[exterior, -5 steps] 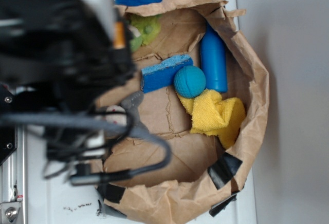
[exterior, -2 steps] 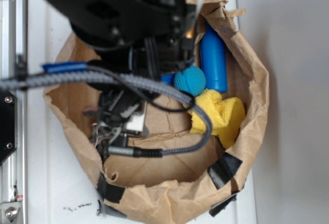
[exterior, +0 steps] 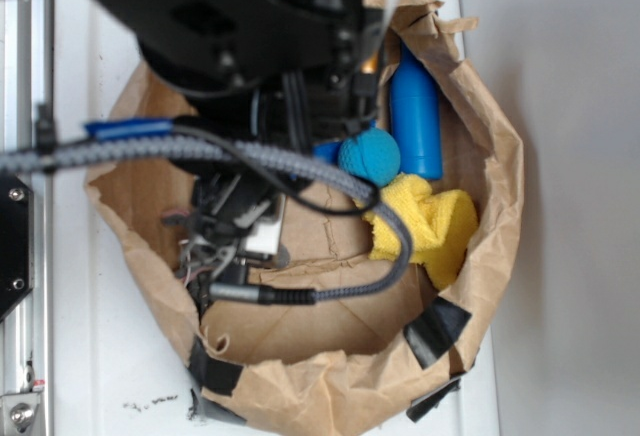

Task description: Grab the blue ball.

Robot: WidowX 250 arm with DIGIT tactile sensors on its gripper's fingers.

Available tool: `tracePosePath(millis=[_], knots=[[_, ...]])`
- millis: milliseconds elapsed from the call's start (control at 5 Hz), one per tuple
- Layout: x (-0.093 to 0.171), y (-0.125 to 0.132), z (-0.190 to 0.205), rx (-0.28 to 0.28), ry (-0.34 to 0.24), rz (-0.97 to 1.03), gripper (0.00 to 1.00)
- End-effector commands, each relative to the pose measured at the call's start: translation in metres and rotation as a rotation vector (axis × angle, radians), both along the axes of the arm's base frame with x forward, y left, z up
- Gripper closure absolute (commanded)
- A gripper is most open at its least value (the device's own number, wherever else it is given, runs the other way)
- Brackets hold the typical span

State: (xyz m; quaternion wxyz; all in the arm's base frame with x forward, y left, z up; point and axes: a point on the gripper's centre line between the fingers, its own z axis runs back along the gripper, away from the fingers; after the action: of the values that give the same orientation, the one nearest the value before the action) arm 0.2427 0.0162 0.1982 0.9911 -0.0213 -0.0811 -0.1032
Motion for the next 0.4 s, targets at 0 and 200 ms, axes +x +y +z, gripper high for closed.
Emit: tracePosePath(millis=[0, 200], knots=[[0.0059, 0.0032, -0.0005, 0.041, -0.052, -0.143, 0.00], [0.0140, 0.0114, -0.0095, 0.022, -0.064, -0.288, 0.00]])
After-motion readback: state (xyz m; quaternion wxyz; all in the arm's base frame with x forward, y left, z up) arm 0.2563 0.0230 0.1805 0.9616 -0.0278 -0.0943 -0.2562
